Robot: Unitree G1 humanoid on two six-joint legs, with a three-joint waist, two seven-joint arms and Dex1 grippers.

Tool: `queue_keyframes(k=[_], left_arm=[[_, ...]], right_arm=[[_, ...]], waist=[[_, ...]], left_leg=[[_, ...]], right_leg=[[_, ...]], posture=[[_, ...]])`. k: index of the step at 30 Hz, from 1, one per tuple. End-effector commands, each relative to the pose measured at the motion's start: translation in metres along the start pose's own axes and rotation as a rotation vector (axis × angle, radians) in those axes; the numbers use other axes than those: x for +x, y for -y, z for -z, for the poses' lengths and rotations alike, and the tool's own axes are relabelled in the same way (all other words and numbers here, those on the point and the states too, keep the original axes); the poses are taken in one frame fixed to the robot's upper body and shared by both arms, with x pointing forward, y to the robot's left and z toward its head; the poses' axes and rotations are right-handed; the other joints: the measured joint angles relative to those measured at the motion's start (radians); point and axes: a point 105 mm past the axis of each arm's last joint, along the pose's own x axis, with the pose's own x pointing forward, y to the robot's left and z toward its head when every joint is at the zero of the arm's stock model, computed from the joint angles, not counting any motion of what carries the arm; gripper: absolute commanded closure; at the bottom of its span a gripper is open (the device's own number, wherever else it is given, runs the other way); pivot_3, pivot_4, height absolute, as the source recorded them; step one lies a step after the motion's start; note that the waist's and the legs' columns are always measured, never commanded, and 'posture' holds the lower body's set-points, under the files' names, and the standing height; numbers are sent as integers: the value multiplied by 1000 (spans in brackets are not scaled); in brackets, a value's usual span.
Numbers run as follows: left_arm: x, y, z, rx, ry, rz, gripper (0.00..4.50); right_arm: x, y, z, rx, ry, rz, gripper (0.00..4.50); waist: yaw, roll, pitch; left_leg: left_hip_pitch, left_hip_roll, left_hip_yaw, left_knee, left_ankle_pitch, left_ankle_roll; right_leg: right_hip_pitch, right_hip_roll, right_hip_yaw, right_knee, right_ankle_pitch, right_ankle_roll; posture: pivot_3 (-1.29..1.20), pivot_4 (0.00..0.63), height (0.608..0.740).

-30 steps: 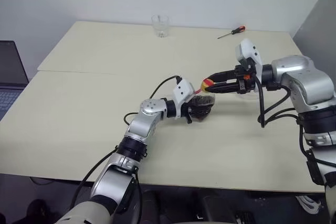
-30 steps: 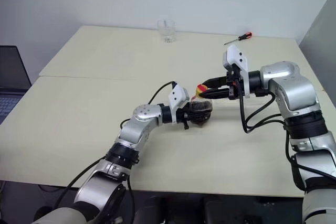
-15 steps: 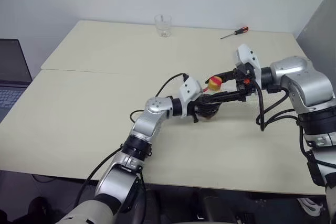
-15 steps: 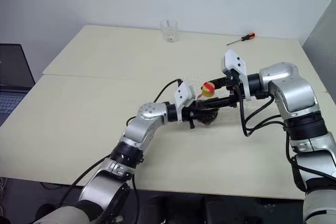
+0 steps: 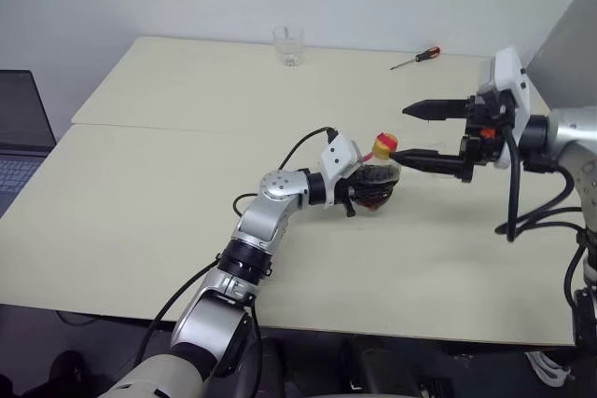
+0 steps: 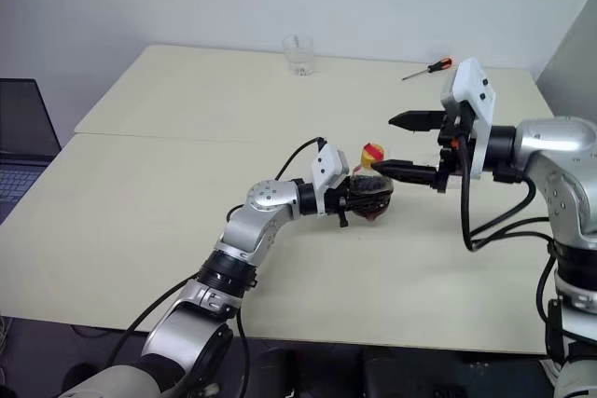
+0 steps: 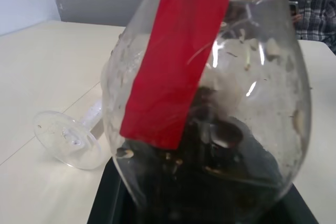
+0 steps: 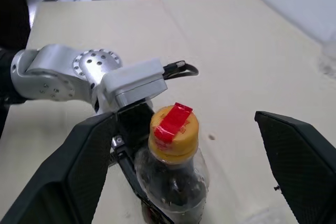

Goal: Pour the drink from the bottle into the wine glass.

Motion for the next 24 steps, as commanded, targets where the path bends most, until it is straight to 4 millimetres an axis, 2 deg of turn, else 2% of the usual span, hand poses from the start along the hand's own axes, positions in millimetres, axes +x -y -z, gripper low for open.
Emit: queue_keyframes(k=[1, 4, 8, 12, 24], left_arm=[[3, 4, -15, 29, 62, 10, 3238], [4, 6, -13, 21, 61, 13, 3238], [7, 8, -13, 14, 64, 32, 3238], [10, 8, -12, 11, 65, 36, 3238], [14, 5, -14, 11, 83, 26, 3238]], right_arm=[[2, -16, -13, 7, 90, 145, 0], [9, -26, -8, 65, 119, 267, 0], [15, -14, -5, 135, 125, 538, 0], [19, -15, 0, 215, 117, 649, 0], [29, -15, 13, 354, 79, 718, 0]], waist=[[-3, 0, 0], [-3, 0, 0], [-3, 1, 0], [-2, 1, 0], [-4, 1, -1]], left_leg=[[0, 0, 0, 0, 0, 0], [1, 0, -1, 0, 0, 0], [1, 0, 0, 1, 0, 0], [1, 0, 0, 1, 0, 0], [0, 0, 0, 1, 0, 0]], right_leg=[[0, 0, 0, 1, 0, 0], [0, 0, -1, 2, -1, 3], [-1, 0, 0, 5, -2, 4], [-1, 0, 0, 5, -2, 3], [-1, 0, -1, 4, -2, 3]], posture=[[0, 150, 740], [0, 150, 740], [0, 150, 740], [0, 150, 740], [0, 150, 740]])
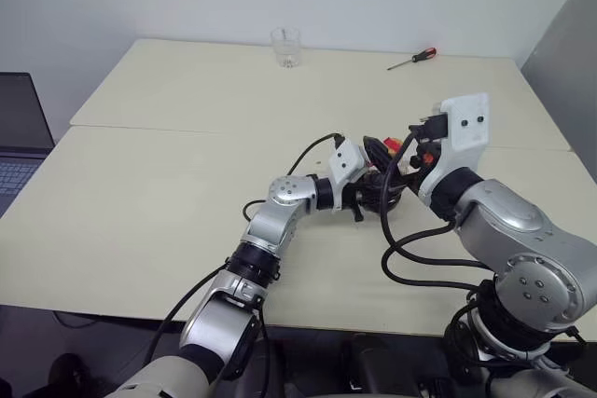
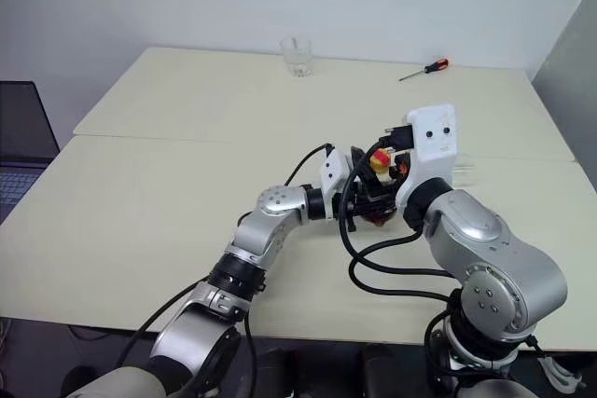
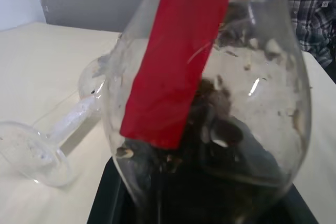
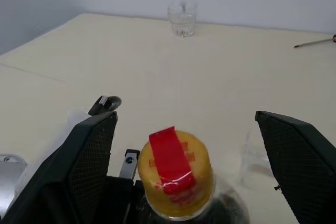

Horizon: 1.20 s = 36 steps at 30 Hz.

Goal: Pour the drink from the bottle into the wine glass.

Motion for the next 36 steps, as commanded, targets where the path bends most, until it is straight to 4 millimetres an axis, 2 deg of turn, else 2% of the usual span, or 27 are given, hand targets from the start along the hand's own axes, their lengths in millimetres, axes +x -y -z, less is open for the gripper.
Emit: queue_keyframes(k=[1, 9, 17, 29, 36], left_arm=[[3, -2, -18, 50, 55, 4, 3238], [0, -4, -19, 55, 54, -16, 3239], [-2, -6, -18, 62, 48, -27, 3241], [-2, -7, -18, 64, 44, -24, 3241], [-8, -12, -16, 72, 30, -39, 3241]], right_arm=[[3, 1, -5, 13, 24, 25, 0], [13, 4, -7, 58, 39, 47, 0], [11, 13, -5, 113, 55, 76, 0], [-9, 30, 6, 85, 21, 86, 0], [-26, 33, 10, 59, 2, 70, 0]], waist=[[0, 0, 0], [0, 0, 0], [0, 0, 0], [0, 0, 0], [-2, 0, 0]], left_leg=[[0, 0, 0, 0, 0, 0], [0, 0, 0, 0, 0, 0], [0, 0, 0, 0, 0, 0], [-1, 0, 0, -1, 0, 0], [-1, 0, 0, -2, 0, 0]], right_leg=[[0, 0, 0, 0, 0, 0], [0, 0, -1, 0, 0, 0], [0, 0, 0, -1, 0, 0], [0, 0, -1, -2, 0, 0], [0, 0, -1, -3, 0, 1]], posture=[[0, 150, 740], [0, 150, 740], [0, 150, 740], [0, 150, 740], [0, 150, 740]])
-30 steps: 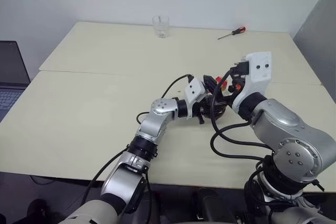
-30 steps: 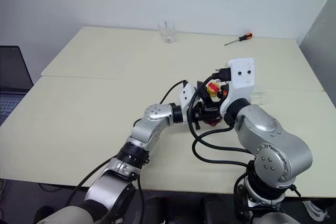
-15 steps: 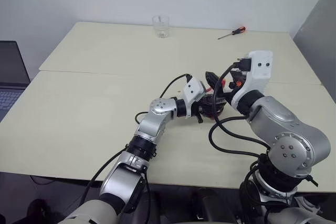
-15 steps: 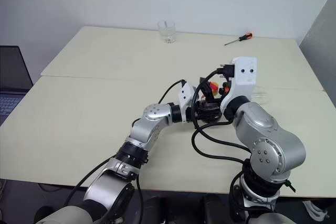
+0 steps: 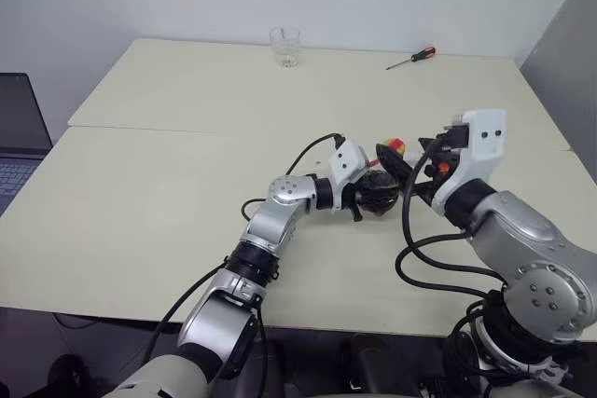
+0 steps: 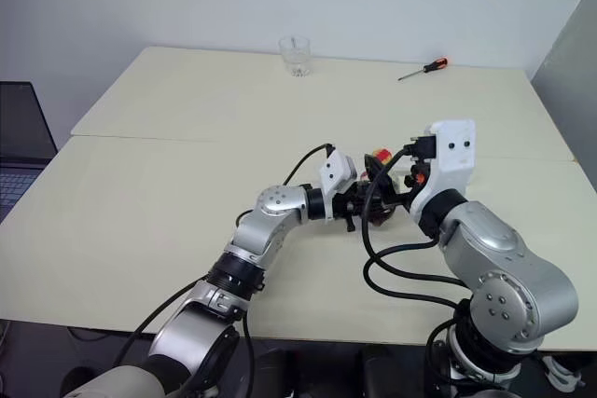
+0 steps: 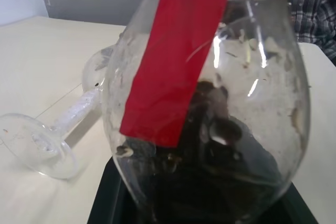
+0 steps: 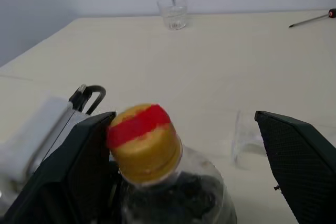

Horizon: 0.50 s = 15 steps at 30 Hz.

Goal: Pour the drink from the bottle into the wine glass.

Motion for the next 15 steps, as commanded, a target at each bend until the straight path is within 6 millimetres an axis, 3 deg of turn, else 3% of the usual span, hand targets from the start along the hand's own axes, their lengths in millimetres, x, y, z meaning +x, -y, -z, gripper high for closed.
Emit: queue_keyframes(k=[1, 11, 15], left_arm=[[-5, -9, -21, 60, 64, -19, 3241], [-6, -11, -20, 66, 59, -24, 3248], [-6, -11, -20, 65, 56, -22, 3258]], right_arm=[[-13, 13, -4, -32, 12, 57, 0], [-28, 11, 5, -128, -70, -25, 0], [-25, 3, -3, -132, -47, -97, 0]], waist=[[1, 0, 0], [2, 0, 0], [0, 0, 0]], left_leg=[[0, 0, 0, 0, 0, 0], [0, 0, 0, 0, 0, 0], [0, 0, 0, 0, 0, 0]], right_leg=[[0, 0, 0, 0, 0, 0], [0, 0, 0, -2, 0, 0], [0, 0, 1, -2, 0, 0]], posture=[[0, 150, 740], [0, 150, 740], [0, 150, 740]])
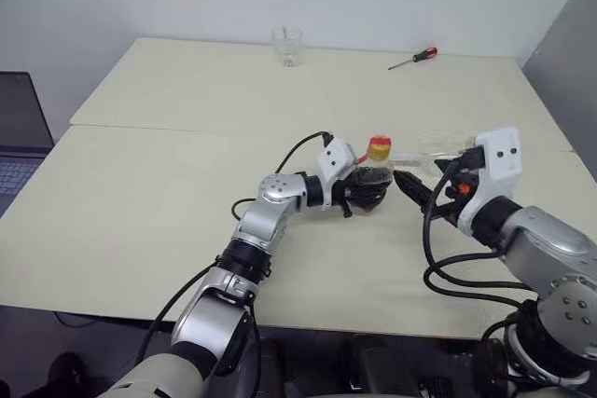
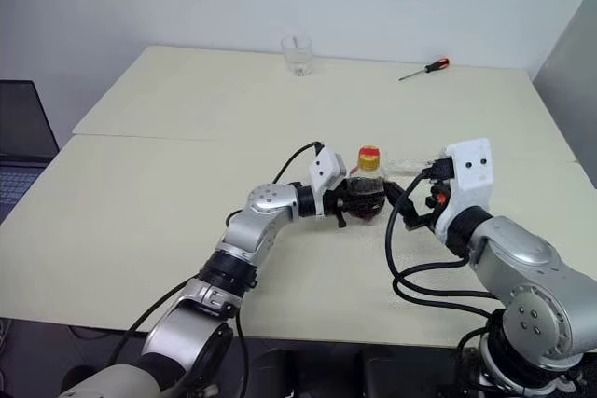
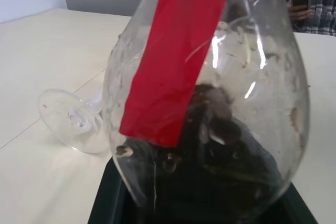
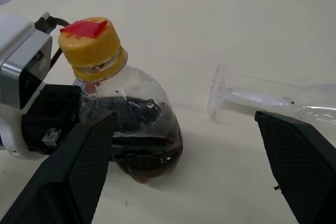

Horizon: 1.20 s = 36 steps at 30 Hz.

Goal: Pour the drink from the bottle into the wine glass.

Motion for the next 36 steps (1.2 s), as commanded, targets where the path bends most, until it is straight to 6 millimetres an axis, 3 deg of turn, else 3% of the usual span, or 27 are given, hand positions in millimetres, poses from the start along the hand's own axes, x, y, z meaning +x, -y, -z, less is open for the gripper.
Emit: queue_keyframes(k=[1, 11, 23, 36], left_arm=[[3, -1, -24, 61, 70, 12, 3258], [4, 2, -24, 62, 76, 17, 3258], [5, 2, -25, 63, 78, 17, 3258], [3, 1, -26, 62, 78, 4, 3258]], right_arm=[[-6, -21, -21, -46, 99, -107, 0], [12, -56, -29, 30, 137, -215, 0], [32, -56, -37, 56, 145, -171, 0], [55, -43, -44, 64, 180, -76, 0]], waist=[[-2, 0, 0], [0, 0, 0], [0, 0, 0], [0, 0, 0]], left_leg=[[0, 0, 0, 0, 0, 0], [0, 0, -1, 0, 0, 0], [0, 0, -1, 0, 0, 0], [0, 0, 0, 0, 0, 0]], right_leg=[[0, 0, 0, 0, 0, 0], [0, 1, 0, 0, 0, 0], [0, 1, -1, 0, 0, 0], [0, 0, -1, 0, 0, 0]], posture=[[0, 150, 740], [0, 150, 740], [0, 150, 740], [0, 150, 740]])
